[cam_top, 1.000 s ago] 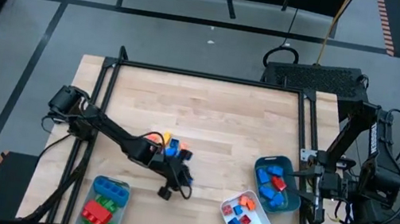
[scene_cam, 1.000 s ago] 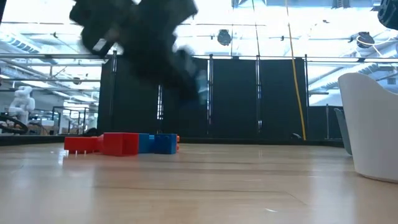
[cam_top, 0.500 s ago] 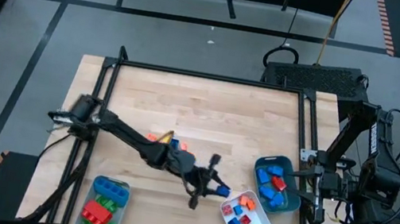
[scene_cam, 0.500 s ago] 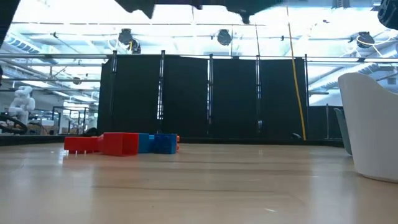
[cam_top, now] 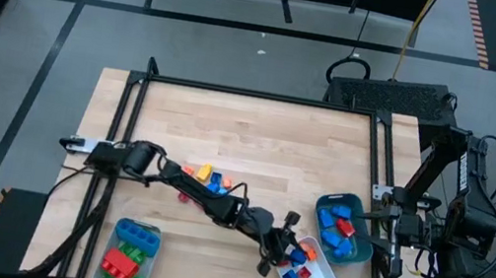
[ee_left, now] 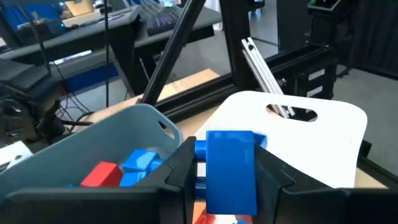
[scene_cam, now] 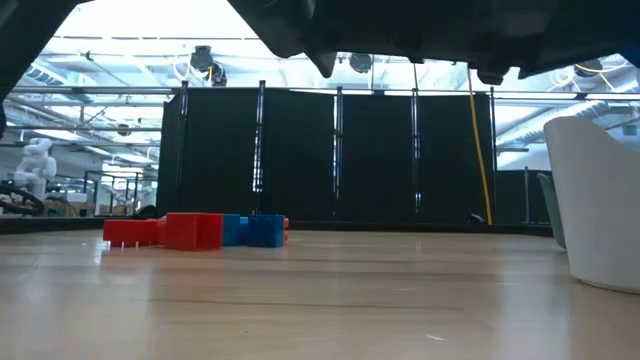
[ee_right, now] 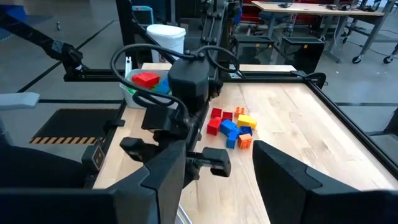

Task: Sort blocks by size
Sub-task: Put the small square blue game piece into the white bin

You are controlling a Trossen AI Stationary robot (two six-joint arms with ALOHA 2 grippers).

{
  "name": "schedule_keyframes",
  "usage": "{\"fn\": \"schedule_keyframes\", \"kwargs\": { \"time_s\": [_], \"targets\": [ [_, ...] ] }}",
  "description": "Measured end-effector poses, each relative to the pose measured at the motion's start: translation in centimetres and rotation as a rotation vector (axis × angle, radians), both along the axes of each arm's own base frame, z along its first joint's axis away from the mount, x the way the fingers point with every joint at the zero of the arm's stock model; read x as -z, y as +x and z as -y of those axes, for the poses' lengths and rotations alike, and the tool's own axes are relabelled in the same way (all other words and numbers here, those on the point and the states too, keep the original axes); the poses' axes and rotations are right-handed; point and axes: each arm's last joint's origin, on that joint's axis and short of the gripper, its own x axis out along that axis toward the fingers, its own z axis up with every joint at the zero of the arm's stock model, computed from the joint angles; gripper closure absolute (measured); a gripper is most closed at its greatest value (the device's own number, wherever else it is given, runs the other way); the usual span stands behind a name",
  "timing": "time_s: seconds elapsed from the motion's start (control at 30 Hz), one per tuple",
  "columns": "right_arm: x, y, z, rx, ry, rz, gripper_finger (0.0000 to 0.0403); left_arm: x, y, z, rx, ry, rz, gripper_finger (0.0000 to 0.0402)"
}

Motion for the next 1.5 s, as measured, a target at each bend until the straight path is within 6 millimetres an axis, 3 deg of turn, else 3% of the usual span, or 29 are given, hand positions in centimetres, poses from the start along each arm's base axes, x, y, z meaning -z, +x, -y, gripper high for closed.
{"fn": "schedule_keyframes", "kwargs": {
  "time_s": [0.47, 0.53, 0.7, 0.87, 0.97, 1.03, 1.3, 1.5],
  "targets": [
    [0.0, 0.0, 0.0, -0.002, 0.001, -0.003, 0.0232, 0.1, -0.2, -0.2, 0.021, 0.043, -0.074, 0.0164],
    [0.0, 0.0, 0.0, -0.002, 0.001, -0.004, 0.0232, -1.4, -0.9, -0.5, -0.011, 0.079, -0.125, 0.0162],
    [0.0, 0.0, 0.0, -0.005, 0.002, -0.008, 0.0232, -7.4, -3.7, -2.2, -0.155, 0.239, -0.218, 0.016],
    [0.0, 0.0, 0.0, -0.005, 0.002, -0.008, 0.0232, -8.9, -7.4, -4.7, -0.186, 0.319, -0.513, 0.016],
    [0.0, 0.0, 0.0, -0.005, 0.002, -0.008, 0.0232, -7.3, -9.6, -6.3, -0.233, 0.305, -0.662, 0.016],
    [0.0, 0.0, 0.0, -0.005, 0.0, -0.008, 0.0232, -5.2, -11.2, -7.1, -0.269, 0.294, -0.741, 0.016],
    [0.0, 0.0, 0.0, -0.012, -0.023, -0.008, 0.0232, 0.3, -16.7, -9.2, -0.41, 0.298, -0.77, 0.0159],
    [0.0, 0.0, 0.0, -0.011, -0.021, -0.008, 0.0232, 2.3, -18.4, -9.9, -0.429, 0.263, -0.76, 0.0159]
  ]
}}
